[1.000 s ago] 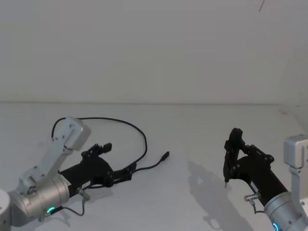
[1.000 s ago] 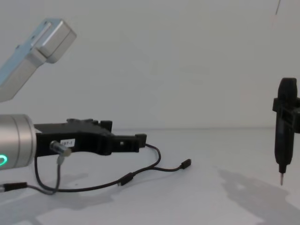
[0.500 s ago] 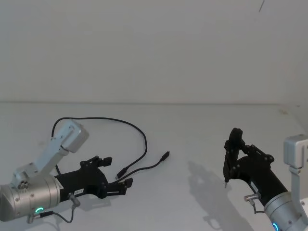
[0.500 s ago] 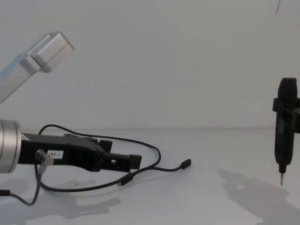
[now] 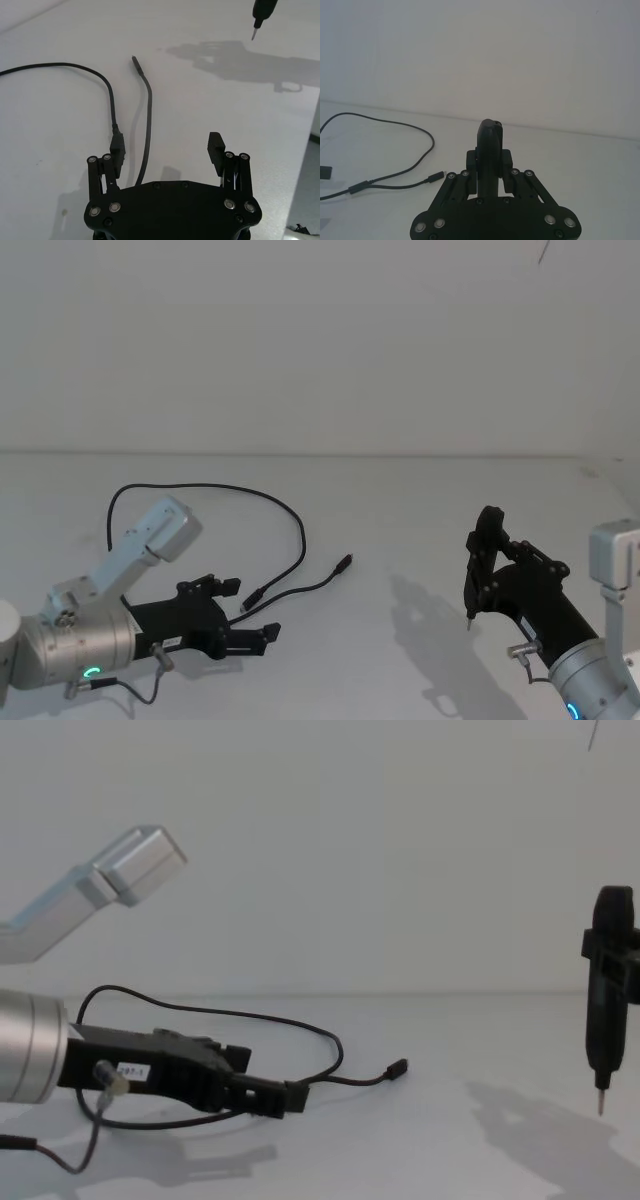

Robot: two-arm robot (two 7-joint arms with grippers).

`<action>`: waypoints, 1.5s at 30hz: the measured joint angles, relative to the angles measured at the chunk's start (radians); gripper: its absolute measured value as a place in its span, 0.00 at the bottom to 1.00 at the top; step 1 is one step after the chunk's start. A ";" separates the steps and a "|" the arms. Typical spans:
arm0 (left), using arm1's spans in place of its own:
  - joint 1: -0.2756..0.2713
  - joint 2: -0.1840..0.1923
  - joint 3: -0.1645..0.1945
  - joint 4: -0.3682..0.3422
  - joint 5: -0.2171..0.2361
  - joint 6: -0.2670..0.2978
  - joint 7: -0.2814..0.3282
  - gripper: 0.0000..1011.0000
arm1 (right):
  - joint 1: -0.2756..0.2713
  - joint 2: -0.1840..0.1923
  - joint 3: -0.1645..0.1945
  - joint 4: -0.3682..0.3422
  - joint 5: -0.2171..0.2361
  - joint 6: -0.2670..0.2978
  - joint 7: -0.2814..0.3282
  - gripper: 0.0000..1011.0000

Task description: Pick up the data cable with the one hand.

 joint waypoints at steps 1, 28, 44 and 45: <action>0.000 0.000 0.000 0.000 0.000 0.000 0.000 0.99 | 0.000 0.000 0.000 0.000 0.000 0.000 0.000 0.28; -0.071 -0.103 0.047 0.167 0.047 -0.098 0.026 0.74 | 0.000 0.000 0.000 0.000 0.000 0.000 0.000 0.28; -0.075 -0.151 0.034 0.225 0.052 -0.130 0.043 0.25 | 0.000 0.000 0.000 0.000 0.000 0.000 0.000 0.28; -0.075 -0.152 0.035 0.228 0.052 -0.130 0.039 0.19 | 0.000 0.000 0.000 0.000 0.000 0.000 0.000 0.28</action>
